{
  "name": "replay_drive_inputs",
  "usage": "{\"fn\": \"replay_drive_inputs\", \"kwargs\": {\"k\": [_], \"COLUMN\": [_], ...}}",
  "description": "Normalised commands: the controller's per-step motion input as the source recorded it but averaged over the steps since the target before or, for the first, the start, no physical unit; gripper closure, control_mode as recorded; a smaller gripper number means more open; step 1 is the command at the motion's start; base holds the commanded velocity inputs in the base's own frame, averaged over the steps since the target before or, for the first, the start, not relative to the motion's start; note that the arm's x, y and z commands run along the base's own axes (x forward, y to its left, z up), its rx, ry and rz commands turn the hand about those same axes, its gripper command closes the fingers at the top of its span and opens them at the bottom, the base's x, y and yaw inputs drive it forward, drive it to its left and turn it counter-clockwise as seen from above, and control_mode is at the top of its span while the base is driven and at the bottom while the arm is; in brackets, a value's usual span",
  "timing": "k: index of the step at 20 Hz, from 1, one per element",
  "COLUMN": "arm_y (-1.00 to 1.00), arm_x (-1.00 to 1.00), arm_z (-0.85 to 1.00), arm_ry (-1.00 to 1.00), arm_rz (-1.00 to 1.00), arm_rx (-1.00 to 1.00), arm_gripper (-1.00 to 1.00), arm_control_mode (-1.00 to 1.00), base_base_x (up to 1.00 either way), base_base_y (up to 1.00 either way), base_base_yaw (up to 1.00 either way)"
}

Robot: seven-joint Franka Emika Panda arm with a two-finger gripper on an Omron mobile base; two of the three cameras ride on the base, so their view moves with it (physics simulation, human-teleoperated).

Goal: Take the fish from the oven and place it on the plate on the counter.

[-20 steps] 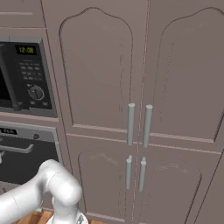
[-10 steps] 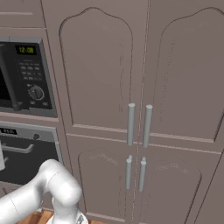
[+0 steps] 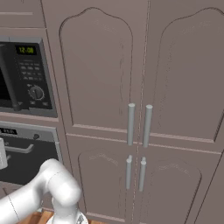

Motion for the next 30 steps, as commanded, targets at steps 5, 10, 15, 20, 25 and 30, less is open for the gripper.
{"fn": "replay_drive_inputs", "kwargs": {"k": [5, 10, 15, 20, 25, 30], "arm_y": [0.0, 0.0, 0.0, 0.0, 0.0, 0.0], "arm_x": [0.12, 0.0, 0.0, -0.04, -0.44, -0.91], "arm_z": [0.0, 0.0, 0.0, 0.0, -0.24, -0.44], "arm_ry": [0.01, 0.0, 0.0, 0.0, 0.01, 0.14], "arm_rz": [0.0, 0.0, 0.0, 0.0, 0.0, 0.0], "arm_rx": [0.0, 0.0, 0.0, 0.0, 0.0, 0.0], "arm_gripper": [-1.0, 1.0, 1.0, 1.0, 1.0, 1.0], "arm_control_mode": [-1.0, -1.0, -1.0, -1.0, -1.0, -1.0], "base_base_x": [0.0, 0.0, 0.0, 0.0, 0.0, 0.0], "base_base_y": [0.0, 0.0, 0.0, 0.0, 0.0, 0.0], "base_base_yaw": [0.0, 0.0, 0.0, 0.0, 0.0, 0.0]}}
